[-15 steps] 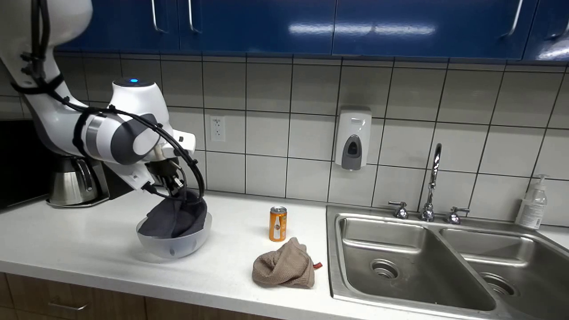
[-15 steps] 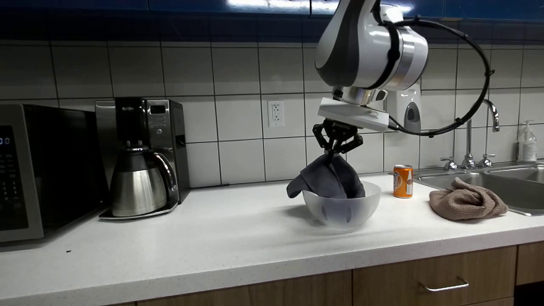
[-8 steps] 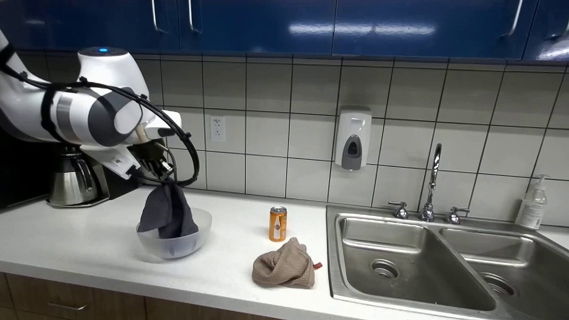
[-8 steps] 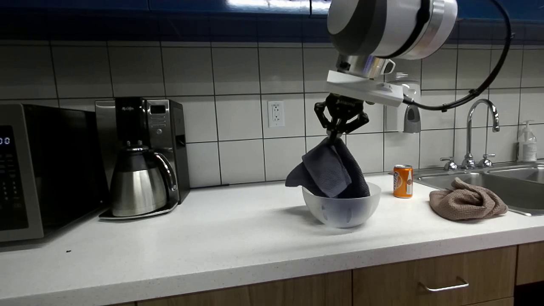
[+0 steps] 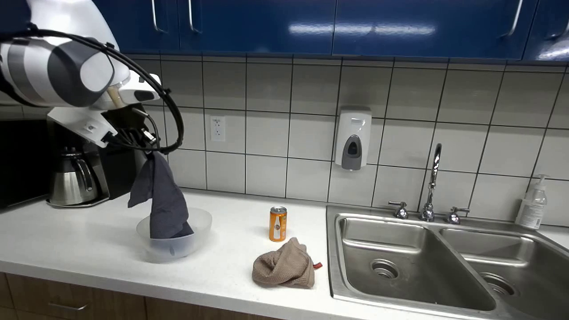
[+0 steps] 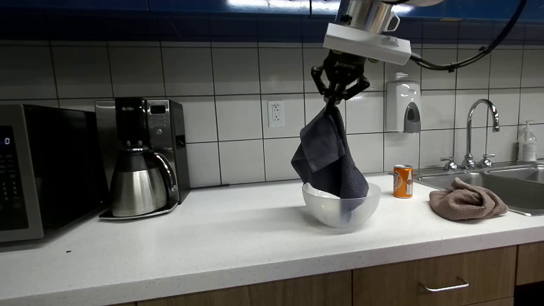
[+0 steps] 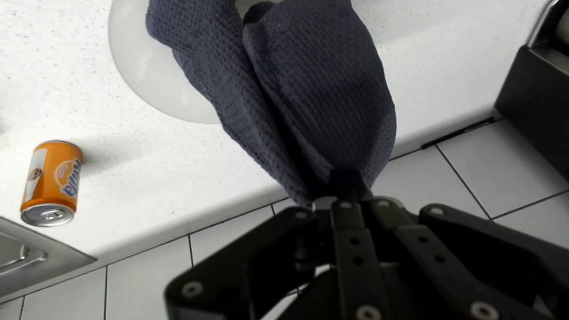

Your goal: Remove the towel from the bowl, then place it on the counter

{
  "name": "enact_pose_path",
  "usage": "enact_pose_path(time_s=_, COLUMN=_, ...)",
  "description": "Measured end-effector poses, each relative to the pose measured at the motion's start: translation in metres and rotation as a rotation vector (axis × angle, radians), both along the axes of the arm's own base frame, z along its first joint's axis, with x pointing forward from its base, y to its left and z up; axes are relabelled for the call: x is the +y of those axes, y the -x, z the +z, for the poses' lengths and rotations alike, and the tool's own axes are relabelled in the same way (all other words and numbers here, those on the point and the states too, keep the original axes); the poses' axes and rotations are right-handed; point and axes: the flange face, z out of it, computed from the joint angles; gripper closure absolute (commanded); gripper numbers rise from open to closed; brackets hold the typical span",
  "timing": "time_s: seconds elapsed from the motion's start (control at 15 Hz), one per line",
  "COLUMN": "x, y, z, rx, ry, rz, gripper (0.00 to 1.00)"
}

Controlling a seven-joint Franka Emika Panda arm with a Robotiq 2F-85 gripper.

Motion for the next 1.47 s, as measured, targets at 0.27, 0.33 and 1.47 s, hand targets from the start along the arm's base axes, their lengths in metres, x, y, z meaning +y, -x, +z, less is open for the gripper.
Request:
enact_pose_path(time_s=0.27, x=0.009, y=0.011, z=0.025, rx=-0.038, ry=0.015, rz=0.018, gripper=1.00)
enact_pose_path(time_s=0.33, x=0.012, y=0.013, z=0.031, rx=-0.048, ry=0.018, rz=0.024, gripper=1.00)
enact_pose_path(time_s=1.47, x=0.073, y=0.031, z=0.103, rx=-0.189, ry=0.062, rz=0.126, gripper=1.00)
